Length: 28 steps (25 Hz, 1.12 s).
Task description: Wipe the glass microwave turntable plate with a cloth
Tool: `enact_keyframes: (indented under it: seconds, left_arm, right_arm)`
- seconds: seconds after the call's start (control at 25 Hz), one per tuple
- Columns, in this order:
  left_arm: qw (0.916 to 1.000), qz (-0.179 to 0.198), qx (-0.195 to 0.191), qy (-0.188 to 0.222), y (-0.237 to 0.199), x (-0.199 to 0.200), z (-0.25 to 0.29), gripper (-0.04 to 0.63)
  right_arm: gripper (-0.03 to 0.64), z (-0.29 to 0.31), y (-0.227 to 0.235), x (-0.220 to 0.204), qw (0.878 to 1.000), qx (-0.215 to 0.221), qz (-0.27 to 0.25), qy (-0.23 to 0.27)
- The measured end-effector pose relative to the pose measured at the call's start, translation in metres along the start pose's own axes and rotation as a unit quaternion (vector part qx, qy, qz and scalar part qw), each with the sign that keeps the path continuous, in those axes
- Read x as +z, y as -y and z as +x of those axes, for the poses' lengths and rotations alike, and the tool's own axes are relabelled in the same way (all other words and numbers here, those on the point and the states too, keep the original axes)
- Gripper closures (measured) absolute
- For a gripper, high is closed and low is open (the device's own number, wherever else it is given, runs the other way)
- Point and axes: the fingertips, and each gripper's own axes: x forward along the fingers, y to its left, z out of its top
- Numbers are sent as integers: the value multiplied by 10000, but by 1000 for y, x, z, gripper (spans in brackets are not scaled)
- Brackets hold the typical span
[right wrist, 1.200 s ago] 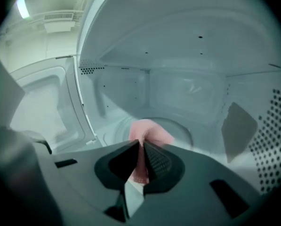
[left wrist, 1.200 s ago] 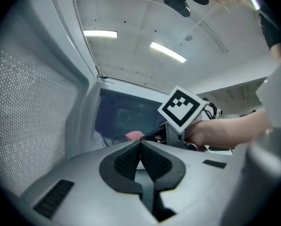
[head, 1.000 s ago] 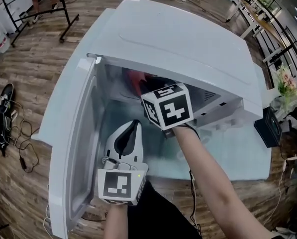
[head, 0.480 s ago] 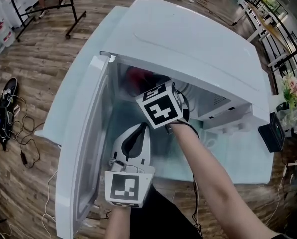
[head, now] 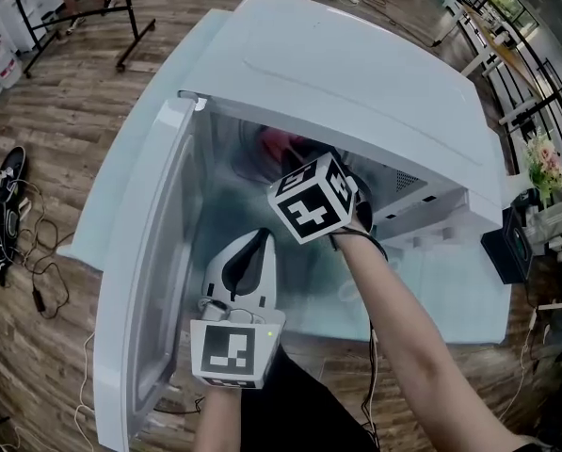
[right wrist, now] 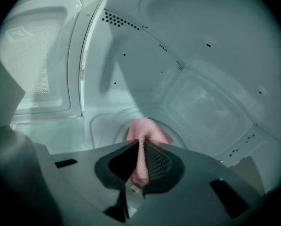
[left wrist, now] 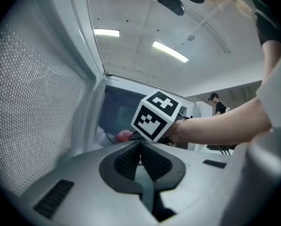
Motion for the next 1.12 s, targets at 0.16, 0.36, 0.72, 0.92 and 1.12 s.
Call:
enact_keyframes:
  seconds: [0.16,0.36,0.72,0.92,1.12]
  left_arm:
    - [10000,-15,31,8,0,-1,-3,592]
    - [10000,0,10,40,3,1,-6,592]
    - [9999,59,82,16,1,-1,-9,592]
    - [9999,64,114,85,-1,1,-12,592]
    - [9998,58,138,88,-1,0,-16,592]
  right_arm:
    - [604,-5,14,-19,9997,-169,80,-164]
    - [604,-11,32,-38,9966,-629,3,-527]
    - [604,-16,47,-55,9848,-1304,-301,-1106]
    - [604,-22,48,-48,9839,-1496,-452,-872]
    - [604,-27,29,1,9798,-1632,-1143,171]
